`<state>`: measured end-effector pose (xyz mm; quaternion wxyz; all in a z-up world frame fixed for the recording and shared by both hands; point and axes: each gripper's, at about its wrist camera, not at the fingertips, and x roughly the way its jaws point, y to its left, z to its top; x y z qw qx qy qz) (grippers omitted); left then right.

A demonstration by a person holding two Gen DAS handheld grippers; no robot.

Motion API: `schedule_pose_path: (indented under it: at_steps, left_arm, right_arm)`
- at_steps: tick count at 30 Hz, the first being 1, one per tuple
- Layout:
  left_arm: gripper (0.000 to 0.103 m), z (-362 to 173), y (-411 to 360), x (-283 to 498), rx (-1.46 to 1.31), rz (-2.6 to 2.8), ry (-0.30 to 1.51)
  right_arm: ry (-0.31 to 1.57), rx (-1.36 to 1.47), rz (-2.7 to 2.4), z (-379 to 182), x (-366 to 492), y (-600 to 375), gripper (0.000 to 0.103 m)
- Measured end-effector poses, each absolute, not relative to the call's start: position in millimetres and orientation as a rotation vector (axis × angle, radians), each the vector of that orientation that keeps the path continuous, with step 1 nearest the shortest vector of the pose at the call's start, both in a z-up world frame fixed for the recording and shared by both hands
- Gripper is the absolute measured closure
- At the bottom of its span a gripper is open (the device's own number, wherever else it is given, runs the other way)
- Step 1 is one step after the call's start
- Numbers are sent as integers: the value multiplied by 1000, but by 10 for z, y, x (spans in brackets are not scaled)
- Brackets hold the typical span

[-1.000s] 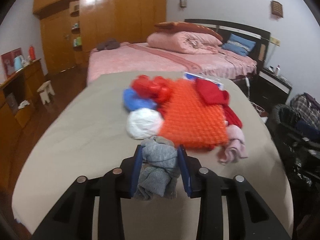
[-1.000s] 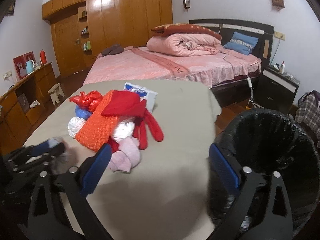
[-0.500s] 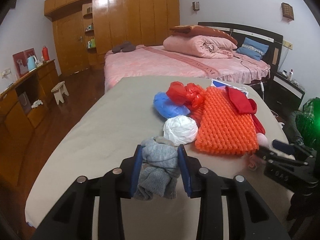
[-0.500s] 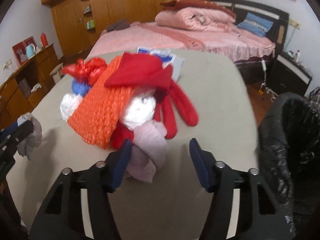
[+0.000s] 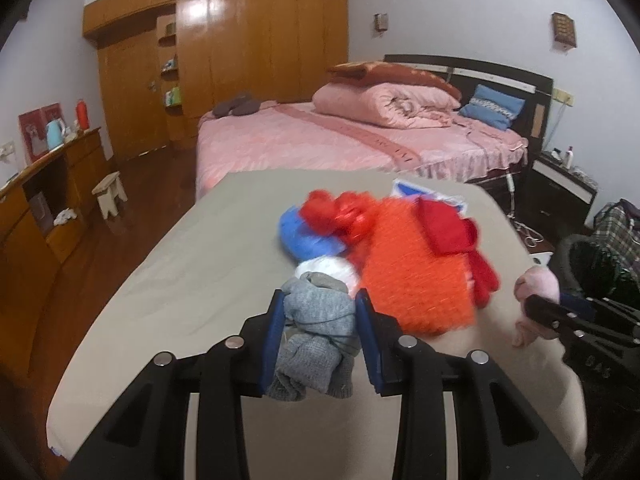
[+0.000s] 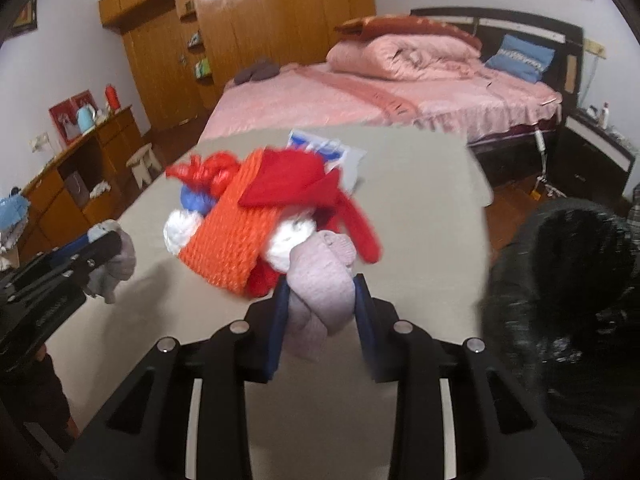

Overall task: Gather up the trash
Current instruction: 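Carry both socks over the black bin and open both tools to drop them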

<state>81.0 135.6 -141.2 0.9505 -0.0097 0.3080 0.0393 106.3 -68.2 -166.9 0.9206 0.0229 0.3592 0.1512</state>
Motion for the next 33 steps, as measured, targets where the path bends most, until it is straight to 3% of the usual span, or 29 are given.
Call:
schedule_pose_path:
  at_steps: [11, 26, 32, 33]
  left_arm:
    - [67, -1118, 573, 889, -11, -115, 574]
    - [68, -958, -895, 1037, 38, -433, 554]
    - [67, -917, -1330, 1083, 16, -535, 559]
    - [66, -921, -1372, 1104, 17, -547, 559]
  right_arm:
    - [644, 106, 121, -1309, 811, -1673, 72]
    - [636, 125, -161, -1425, 504, -2894, 71]
    - [622, 148, -226, -1459, 392, -3192, 65]
    - [617, 149, -235, -1459, 396, -3226, 58]
